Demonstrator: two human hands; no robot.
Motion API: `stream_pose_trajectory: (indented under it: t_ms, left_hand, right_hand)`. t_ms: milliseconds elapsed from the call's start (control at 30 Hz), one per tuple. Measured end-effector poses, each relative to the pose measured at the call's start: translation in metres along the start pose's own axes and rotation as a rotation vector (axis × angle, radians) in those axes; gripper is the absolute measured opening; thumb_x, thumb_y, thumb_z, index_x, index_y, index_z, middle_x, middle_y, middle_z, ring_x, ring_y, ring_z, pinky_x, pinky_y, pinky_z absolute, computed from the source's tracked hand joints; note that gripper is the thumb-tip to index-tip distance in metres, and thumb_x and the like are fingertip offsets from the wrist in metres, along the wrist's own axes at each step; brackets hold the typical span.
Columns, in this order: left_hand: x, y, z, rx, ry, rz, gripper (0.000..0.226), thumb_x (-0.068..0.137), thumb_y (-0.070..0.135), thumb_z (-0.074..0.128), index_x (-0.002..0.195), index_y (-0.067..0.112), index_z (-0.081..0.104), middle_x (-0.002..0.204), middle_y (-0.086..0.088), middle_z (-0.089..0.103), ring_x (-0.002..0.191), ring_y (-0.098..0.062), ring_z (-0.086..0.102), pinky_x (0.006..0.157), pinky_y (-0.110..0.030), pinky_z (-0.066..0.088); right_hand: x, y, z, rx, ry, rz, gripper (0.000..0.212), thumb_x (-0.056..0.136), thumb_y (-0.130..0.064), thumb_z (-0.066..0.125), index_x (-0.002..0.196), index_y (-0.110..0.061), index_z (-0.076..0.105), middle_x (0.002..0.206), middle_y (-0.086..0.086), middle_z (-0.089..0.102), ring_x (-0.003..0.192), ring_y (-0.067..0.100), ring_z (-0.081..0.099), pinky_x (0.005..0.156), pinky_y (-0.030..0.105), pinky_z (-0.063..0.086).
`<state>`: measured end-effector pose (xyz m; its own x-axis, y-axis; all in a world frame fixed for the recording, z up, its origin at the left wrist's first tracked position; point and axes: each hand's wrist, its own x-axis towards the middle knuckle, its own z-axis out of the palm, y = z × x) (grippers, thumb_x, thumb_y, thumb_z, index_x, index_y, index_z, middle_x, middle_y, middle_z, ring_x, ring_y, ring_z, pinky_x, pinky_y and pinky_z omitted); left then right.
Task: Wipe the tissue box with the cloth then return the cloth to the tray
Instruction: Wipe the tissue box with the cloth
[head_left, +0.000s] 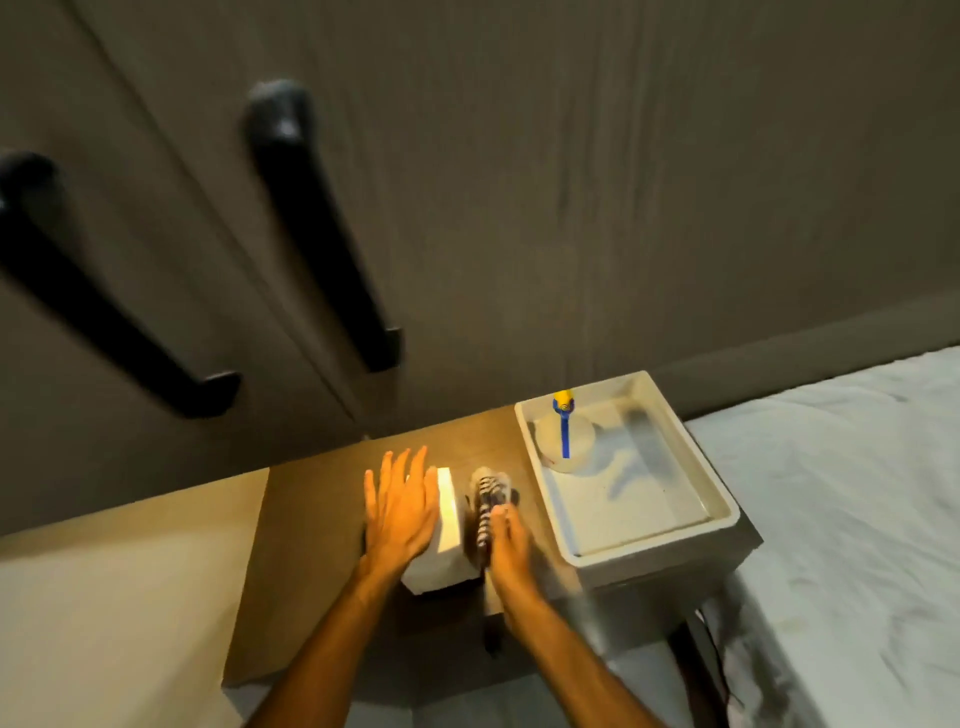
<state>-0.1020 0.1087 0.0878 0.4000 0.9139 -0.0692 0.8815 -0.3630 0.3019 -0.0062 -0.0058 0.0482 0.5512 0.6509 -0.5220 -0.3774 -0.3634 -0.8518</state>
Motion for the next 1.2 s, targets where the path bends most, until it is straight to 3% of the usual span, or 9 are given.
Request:
stream_pose_trajectory:
  t_ms: [200,333,500,600,700,833,933,1000,1200]
  left_hand:
    - [-0.005,0.001,0.008,0.085,0.045,0.015,0.058,0.096,0.042,0.016,0.148,0.022,0.035,0.155,-0.007,0.040,0.150,-0.026,0.023,0.124,-0.053,0.015]
    - [-0.006,0.003,0.007,0.125,0.040,0.067,0.070,0.093,0.049,0.009,0.147,0.016,0.036,0.154,-0.010,0.041,0.150,-0.029,0.023,0.124,-0.053,0.015]
    - [0.000,0.002,0.011,0.093,0.031,0.023,0.062,0.096,0.043,0.013,0.148,0.018,0.035,0.155,-0.010,0.041,0.150,-0.028,0.022,0.125,-0.053,0.009]
    - [-0.001,0.004,0.011,0.086,0.038,0.015,0.062,0.096,0.041,0.013,0.148,0.017,0.036,0.155,-0.010,0.041,0.150,-0.027,0.021,0.125,-0.052,0.008]
    - [0.000,0.005,0.008,0.092,0.029,0.031,0.064,0.095,0.042,0.011,0.150,0.017,0.033,0.157,-0.009,0.037,0.152,-0.026,0.017,0.125,-0.052,0.007]
    - [-0.003,0.003,0.008,0.138,0.016,0.080,0.083,0.086,0.057,0.001,0.150,0.015,0.032,0.158,-0.011,0.035,0.152,-0.030,0.015,0.125,-0.053,0.007]
    - [-0.001,0.004,0.010,0.111,0.029,0.041,0.066,0.096,0.046,0.010,0.149,0.015,0.035,0.157,-0.011,0.038,0.151,-0.029,0.018,0.125,-0.053,0.007]
    - [0.000,0.004,0.011,0.111,0.031,0.030,0.052,0.102,0.035,0.021,0.149,0.016,0.035,0.156,-0.011,0.039,0.151,-0.029,0.020,0.125,-0.054,0.008]
    - [-0.001,0.005,0.010,0.149,0.020,0.052,0.055,0.100,0.037,0.023,0.149,0.015,0.035,0.157,-0.010,0.038,0.151,-0.030,0.019,0.124,-0.056,0.011]
  right_hand:
    - [-0.006,-0.013,0.017,-0.089,-0.262,-0.302,0.044,0.106,-0.035,0.039,0.149,-0.028,0.042,0.150,-0.007,0.050,0.138,0.009,0.046,0.112,0.019,0.035]
    - [0.028,-0.030,0.023,-0.121,-0.329,-0.243,0.047,0.108,-0.030,0.034,0.155,-0.025,0.032,0.158,-0.001,0.042,0.143,0.015,0.041,0.111,0.019,0.031]
    - [0.031,-0.004,0.015,-0.043,-0.182,-0.065,0.041,0.106,-0.040,0.037,0.146,-0.030,0.045,0.139,0.003,0.059,0.092,-0.004,0.055,0.065,0.004,0.042]
    - [0.012,0.021,0.011,-0.030,-0.132,-0.041,0.037,0.106,-0.039,0.040,0.140,-0.033,0.051,0.124,-0.007,0.063,0.087,-0.007,0.054,0.054,0.003,0.044]
    - [-0.002,0.022,0.016,0.020,-0.167,-0.080,0.023,0.105,-0.038,0.043,0.120,-0.050,0.056,0.107,-0.023,0.058,0.083,-0.013,0.059,0.059,-0.002,0.045]
    - [0.022,-0.007,0.032,-0.009,-0.249,-0.163,0.028,0.107,-0.033,0.040,0.130,-0.032,0.055,0.139,0.000,0.057,0.119,0.007,0.056,0.096,0.014,0.045]
    - [0.036,-0.014,0.024,0.002,-0.235,-0.081,0.021,0.106,-0.035,0.041,0.113,-0.038,0.061,0.112,-0.008,0.063,0.108,0.011,0.057,0.070,0.003,0.047]
    - [0.034,-0.004,0.014,-0.060,-0.164,-0.075,0.030,0.106,-0.036,0.041,0.132,-0.032,0.056,0.120,-0.005,0.061,0.106,0.004,0.054,0.057,0.000,0.043]
    - [-0.010,0.028,0.021,-0.018,-0.191,-0.193,0.041,0.103,-0.041,0.041,0.142,-0.053,0.041,0.137,-0.015,0.057,0.121,-0.003,0.058,0.101,0.022,0.052]
